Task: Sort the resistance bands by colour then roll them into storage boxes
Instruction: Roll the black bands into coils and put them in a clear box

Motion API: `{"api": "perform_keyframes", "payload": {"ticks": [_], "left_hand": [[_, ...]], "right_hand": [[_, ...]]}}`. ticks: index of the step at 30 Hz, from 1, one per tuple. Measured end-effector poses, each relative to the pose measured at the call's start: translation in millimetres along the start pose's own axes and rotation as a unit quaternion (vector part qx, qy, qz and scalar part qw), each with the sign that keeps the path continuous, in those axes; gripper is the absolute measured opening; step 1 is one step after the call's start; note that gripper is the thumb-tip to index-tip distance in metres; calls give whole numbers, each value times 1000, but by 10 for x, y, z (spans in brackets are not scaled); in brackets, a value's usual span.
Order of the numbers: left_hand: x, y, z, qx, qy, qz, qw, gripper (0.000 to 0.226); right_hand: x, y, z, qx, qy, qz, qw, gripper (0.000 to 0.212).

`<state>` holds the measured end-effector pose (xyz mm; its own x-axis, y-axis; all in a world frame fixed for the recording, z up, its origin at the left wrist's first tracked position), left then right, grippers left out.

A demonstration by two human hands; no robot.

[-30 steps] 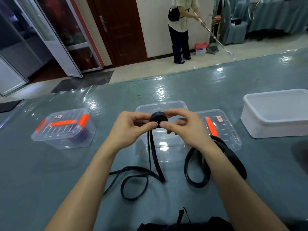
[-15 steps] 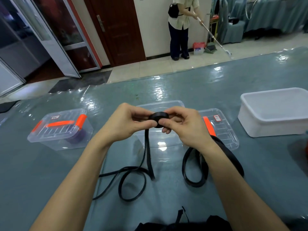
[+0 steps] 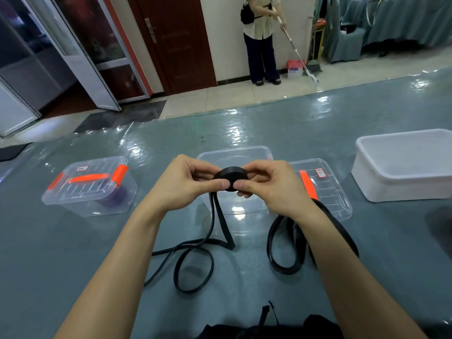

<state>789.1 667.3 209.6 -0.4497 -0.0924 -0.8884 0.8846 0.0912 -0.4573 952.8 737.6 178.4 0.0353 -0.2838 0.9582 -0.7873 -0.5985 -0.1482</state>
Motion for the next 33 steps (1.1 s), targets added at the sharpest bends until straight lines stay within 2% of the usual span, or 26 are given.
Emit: {"api": "perform_keyframes", "payload": {"ticks": [5,7,9,11,13,17,19,21,24,30,33], "left_hand": [[4,5,-19,-2,-18,12,1000,17],[3,7,-13,-3,-15,-42,999,16],[-31,24,-26,-9,8,-146,989,11],[-78,65,-36,-13,39,-239,970,12],[-125,101,-38,-12,58,-275,959,18],[-193,153,-26,-4,87,-314,946,12],[-173,122,-38,-9,80,-247,966,18],[-126,33,-24,-35,66,-94,993,25],[-14,-39,48,-101,56,106,988,31],[86,242,70,-138,21,191,972,34],[113,183,62,-150,16,196,969,34]], "right_hand": [[-25,-10,11,-18,-1,-31,999,19],[-14,3,25,18,13,9,1000,24],[-33,5,44,43,35,78,995,27],[-39,13,36,47,33,124,991,18],[-52,39,18,54,19,147,987,11],[-18,77,22,54,-39,201,977,8],[17,28,27,20,-58,155,986,6],[29,-74,36,-25,-54,35,998,7],[62,-169,30,-72,-54,-117,989,11],[-51,-15,48,-126,-31,-271,954,15],[-127,48,45,-121,-10,-265,956,21]]}}
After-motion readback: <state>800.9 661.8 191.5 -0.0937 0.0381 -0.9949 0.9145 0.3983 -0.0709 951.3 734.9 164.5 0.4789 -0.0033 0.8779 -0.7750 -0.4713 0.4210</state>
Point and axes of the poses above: each hand's wrist, its own z-axis away from the middle knuckle, its own y-axis out of the palm, x = y × z, the point moved 10 cm from there along -z, towards the middle knuckle, and after that the axes turned 4 degrees about -y, right-handed, at the moved point
